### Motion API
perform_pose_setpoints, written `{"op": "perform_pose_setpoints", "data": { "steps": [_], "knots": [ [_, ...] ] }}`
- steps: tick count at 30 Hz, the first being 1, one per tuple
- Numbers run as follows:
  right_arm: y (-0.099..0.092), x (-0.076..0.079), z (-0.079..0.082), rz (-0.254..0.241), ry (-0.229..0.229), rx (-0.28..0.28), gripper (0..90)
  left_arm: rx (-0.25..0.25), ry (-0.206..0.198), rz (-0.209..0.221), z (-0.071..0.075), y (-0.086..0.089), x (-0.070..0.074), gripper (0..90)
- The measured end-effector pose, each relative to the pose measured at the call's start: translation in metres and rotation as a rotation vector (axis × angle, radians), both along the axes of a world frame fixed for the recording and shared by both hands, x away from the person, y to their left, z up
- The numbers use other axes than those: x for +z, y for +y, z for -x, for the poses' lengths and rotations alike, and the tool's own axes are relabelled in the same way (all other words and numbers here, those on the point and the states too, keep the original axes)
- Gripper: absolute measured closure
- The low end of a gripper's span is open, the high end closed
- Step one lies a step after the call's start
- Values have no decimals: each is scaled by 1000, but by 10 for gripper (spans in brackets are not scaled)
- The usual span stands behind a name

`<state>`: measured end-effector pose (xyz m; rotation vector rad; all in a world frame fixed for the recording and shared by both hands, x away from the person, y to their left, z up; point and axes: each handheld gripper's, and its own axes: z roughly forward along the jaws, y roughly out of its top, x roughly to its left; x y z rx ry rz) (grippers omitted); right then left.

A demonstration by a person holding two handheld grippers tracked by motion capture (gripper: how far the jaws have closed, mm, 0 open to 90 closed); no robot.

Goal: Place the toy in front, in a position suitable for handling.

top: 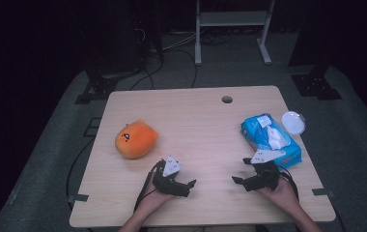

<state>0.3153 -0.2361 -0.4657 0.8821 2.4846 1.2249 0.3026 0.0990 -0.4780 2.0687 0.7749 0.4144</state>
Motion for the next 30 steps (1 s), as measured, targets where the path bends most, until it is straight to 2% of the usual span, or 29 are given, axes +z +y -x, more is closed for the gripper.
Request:
{"op": "perform_pose_setpoints", "data": {
  "steps": [9, 15, 21, 24, 27, 30],
  "knots": [
    [-2, -1, -1, -7, 3, -4, 139, -12, -6, -8, 0, -1, 6, 56],
    [-2, -1, -1, -3, 2, -7, 139, -20, -32, 6, 0, 3, 20, 56],
    [-4, 0, -2, -19, 5, -27, 139, -32, -70, 30, -5, 19, 41, 56],
    [-4, 0, -2, -17, 9, -29, 139, -16, -89, 40, -14, 33, 54, 55],
    [-3, 0, -2, -9, 9, -27, 139, -7, -96, 46, -19, 40, 59, 55],
    [-2, 0, -1, -3, 3, -20, 139, 19, -121, 52, -27, 53, 70, 43]
  ]
}}
